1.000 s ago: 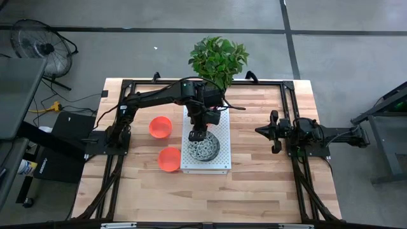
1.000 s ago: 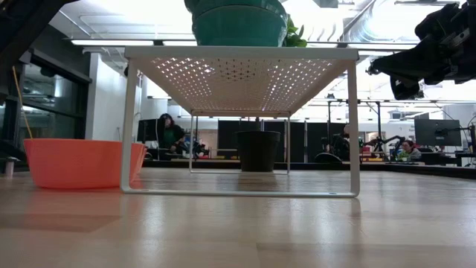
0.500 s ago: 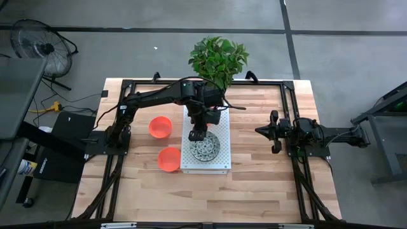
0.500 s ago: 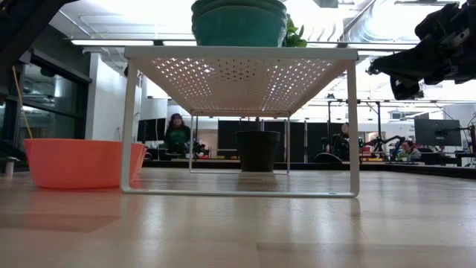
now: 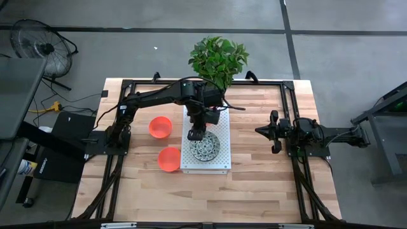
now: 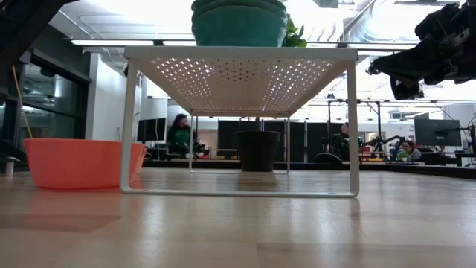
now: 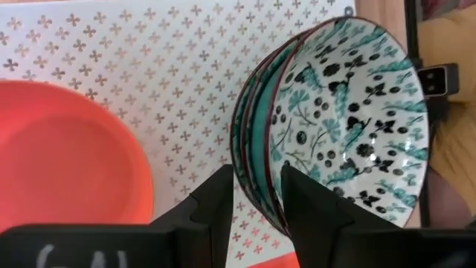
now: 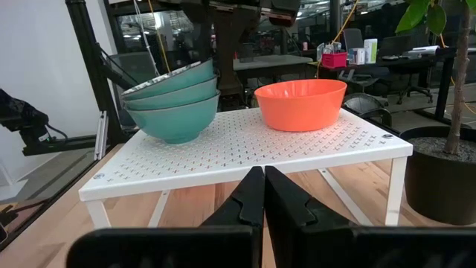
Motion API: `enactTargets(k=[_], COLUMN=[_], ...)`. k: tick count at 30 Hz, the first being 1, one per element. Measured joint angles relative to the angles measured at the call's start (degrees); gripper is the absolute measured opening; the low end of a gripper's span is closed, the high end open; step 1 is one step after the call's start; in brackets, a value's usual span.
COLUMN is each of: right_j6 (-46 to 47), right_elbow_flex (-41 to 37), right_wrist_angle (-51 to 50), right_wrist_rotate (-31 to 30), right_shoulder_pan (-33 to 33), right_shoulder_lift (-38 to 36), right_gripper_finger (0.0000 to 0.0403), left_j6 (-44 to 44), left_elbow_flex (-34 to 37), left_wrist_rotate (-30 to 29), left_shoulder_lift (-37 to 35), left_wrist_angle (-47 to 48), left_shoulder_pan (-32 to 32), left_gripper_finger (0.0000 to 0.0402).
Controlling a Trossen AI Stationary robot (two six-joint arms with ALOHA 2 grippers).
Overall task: Pick & Place Mini bowls
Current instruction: Stack the green white bowl on top of the green white bowl on the shelf
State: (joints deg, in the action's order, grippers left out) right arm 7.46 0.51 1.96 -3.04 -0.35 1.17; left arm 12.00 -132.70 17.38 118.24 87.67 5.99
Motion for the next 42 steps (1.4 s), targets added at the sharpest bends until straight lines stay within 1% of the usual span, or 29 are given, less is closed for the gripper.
enactTargets(k=[5, 14, 18, 20, 28, 31, 37, 39, 42], right_j6=[0.00, 0.00, 0.00, 0.00, 0.00, 0.00, 0.00, 0.00, 0.00], right_elbow_flex=[0.00, 0.00, 0.00, 0.00, 0.00, 0.00, 0.00, 0.00, 0.00], right_wrist_angle=[0.00, 0.00, -0.01, -0.01, 0.01, 0.04, 0.02, 0.02, 0.02], right_wrist_rotate=[0.00, 0.01, 0.01, 0.00, 0.00, -0.01, -0.01, 0.00, 0.01], right_shoulder_pan=[0.00, 0.01, 0.00, -0.01, 0.01, -0.01, 0.01, -0.01, 0.01], right_shoulder_lift=[0.00, 0.00, 0.00, 0.00, 0.00, 0.00, 0.00, 0.00, 0.00], right_gripper_finger=[0.0000, 0.0000, 0.0000, 0.0000, 0.0000, 0.0000, 0.0000, 0.0000, 0.0000], left_j6=[1.61, 2.61, 2.91, 2.95, 3.16, 4.25, 7.31, 7.35, 6.89], left_elbow_flex=[0.00, 0.00, -2.27, -1.89, -2.19, -2.30, -2.29, -2.18, -2.38], left_wrist_rotate=[-2.58, -3.03, -4.16, -3.98, -7.05, -8.75, -10.07, -12.87, -19.84], left_shoulder_lift=[0.00, 0.00, -0.10, -1.09, -1.73, -2.01, -1.92, -2.70, -5.67], left_wrist_angle=[0.96, 0.78, 1.56, 0.27, 1.66, 1.61, 2.37, 2.35, 2.36], left_shoulder_pan=[-0.01, 0.01, 0.01, 0.06, 0.06, 0.06, -0.02, -0.42, -0.91], left_gripper_finger=[0.0111, 0.0111, 0.0111, 0.0111, 0.0111, 0.0111, 0.0111, 0.0111, 0.0111])
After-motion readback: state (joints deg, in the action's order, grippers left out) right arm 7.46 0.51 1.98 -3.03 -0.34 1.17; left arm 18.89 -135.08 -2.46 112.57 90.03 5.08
